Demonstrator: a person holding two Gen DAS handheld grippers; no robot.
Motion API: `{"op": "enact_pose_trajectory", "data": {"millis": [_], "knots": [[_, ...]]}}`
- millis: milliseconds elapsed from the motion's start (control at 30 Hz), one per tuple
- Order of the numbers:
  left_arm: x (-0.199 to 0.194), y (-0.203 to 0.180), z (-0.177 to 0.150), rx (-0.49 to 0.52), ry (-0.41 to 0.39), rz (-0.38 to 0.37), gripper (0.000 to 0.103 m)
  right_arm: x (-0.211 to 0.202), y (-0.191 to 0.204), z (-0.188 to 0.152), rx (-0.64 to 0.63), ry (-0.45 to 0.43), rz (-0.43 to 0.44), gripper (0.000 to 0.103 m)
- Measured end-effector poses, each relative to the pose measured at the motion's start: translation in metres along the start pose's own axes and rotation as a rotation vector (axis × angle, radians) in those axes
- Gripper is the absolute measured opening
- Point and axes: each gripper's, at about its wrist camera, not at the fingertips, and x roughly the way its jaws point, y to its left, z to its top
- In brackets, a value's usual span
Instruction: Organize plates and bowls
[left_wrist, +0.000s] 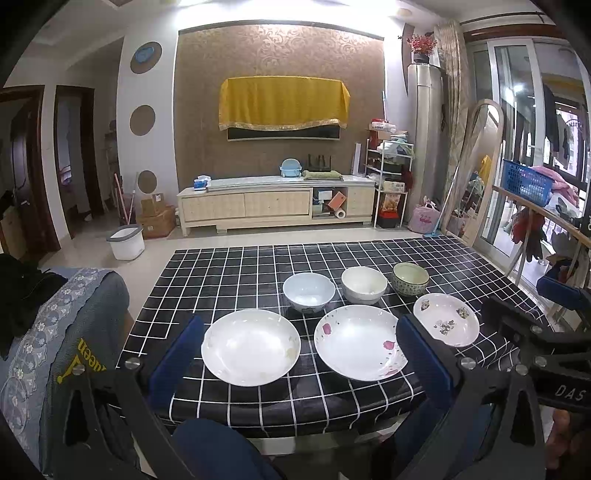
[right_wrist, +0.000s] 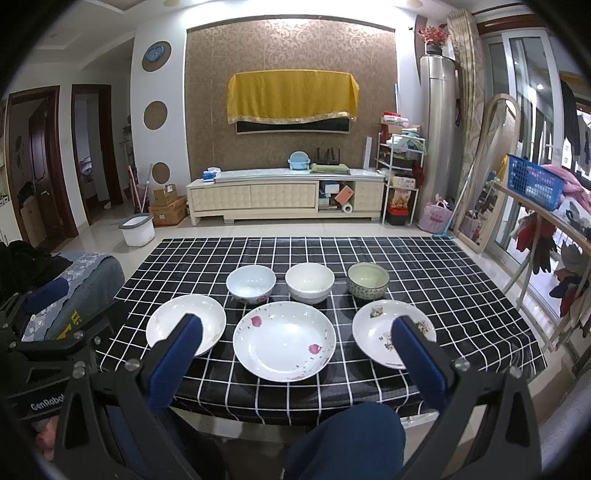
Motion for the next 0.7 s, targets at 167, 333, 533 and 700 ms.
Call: {"op": "enact_pose_trajectory", "data": {"millis": [167, 333, 533, 700], "knots": [[-0.001, 0.0, 0.001, 0.003, -0.005, 0.0, 0.103, 0.001, 0.001, 0.0, -0.001, -0.002, -0.001, 0.103], [0.0, 0.001, 0.004, 0.01, -0.017, -0.005, 0.103, 0.002, 0.004, 0.003, -0.001, -0.007, -0.015, 0.103], [0.006, 0.003, 0.012, 0.038, -0.032, 0.008, 0.103, 0.004, 0.005, 0.014, -0.016, -0.043, -0.027, 0.103], [0.015, 0.007, 0.025, 0.076, -0.042, 0.019, 0.103, 0.017, 0.007, 0.026, -0.034, -0.049, -0.067, 0.103]]}}
